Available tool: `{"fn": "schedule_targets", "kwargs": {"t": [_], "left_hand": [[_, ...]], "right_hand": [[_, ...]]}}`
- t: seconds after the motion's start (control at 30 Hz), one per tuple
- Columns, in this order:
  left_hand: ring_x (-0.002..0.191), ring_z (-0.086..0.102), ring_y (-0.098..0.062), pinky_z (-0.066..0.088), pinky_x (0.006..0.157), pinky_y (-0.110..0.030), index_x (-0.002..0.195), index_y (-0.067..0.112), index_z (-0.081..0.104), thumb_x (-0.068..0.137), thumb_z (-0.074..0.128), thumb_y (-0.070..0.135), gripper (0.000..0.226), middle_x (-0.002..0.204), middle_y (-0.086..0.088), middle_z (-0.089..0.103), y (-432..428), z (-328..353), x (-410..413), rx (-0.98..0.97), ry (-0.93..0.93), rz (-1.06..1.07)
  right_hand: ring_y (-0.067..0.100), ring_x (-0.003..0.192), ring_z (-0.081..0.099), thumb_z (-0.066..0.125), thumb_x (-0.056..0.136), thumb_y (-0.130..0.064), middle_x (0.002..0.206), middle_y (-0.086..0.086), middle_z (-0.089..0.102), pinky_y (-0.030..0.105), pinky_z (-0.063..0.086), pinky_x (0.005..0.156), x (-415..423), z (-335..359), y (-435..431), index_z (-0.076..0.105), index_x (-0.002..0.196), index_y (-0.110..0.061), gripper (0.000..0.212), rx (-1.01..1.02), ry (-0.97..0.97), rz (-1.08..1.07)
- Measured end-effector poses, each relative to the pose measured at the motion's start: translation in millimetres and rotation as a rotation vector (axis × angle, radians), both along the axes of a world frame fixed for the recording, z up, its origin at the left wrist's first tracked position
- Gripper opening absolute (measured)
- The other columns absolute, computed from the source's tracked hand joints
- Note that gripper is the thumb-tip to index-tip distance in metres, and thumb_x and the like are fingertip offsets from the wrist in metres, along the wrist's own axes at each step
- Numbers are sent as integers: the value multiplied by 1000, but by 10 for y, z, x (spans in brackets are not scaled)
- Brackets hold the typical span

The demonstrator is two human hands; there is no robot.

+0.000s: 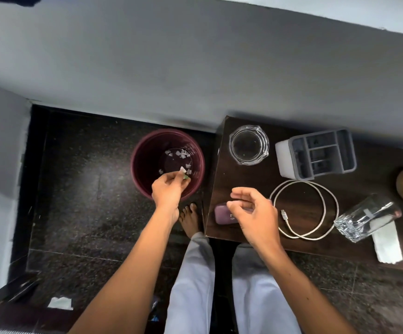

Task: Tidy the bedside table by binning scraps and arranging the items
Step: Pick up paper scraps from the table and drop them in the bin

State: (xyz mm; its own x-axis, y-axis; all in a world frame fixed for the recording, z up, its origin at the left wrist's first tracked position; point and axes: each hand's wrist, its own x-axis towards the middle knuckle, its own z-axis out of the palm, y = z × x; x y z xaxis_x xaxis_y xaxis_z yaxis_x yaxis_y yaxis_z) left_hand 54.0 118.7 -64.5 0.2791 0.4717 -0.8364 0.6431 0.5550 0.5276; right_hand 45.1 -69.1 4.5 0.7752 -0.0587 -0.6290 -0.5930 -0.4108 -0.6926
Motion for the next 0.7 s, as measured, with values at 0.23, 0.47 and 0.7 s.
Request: {"fn": "schedule_targets", "kwargs": {"t": [0.23,0.47,0.7], "left_hand": [[70,73,-15,60,89,-33,96,3,65,99,60,6,6,87,-11,72,252,-291,81,44,111,29],[94,74,-23,58,92,-31,108,2,64,102,53,6,14,104,-15,72,48,-22,-62,31,74,-88],[89,74,-16,61,75,-24,114,9,66,105,51,19,20,107,-10,74,-710,565,-251,-79,-73,-274]], "right_hand": [[4,85,71,72,84,-6,100,-6,73,12,55,73,-27,-26,-34,71,104,-20,25,-24,11,-22],[7,85,72,73,84,-7,99,-6,73,14,56,74,-23,33,-39,71,104,-18,23,-1,0,-51],[-2,84,69,69,87,-6,98,-6,72,6,50,66,-63,114,-202,70,106,-17,22,24,-46,-74]]}}
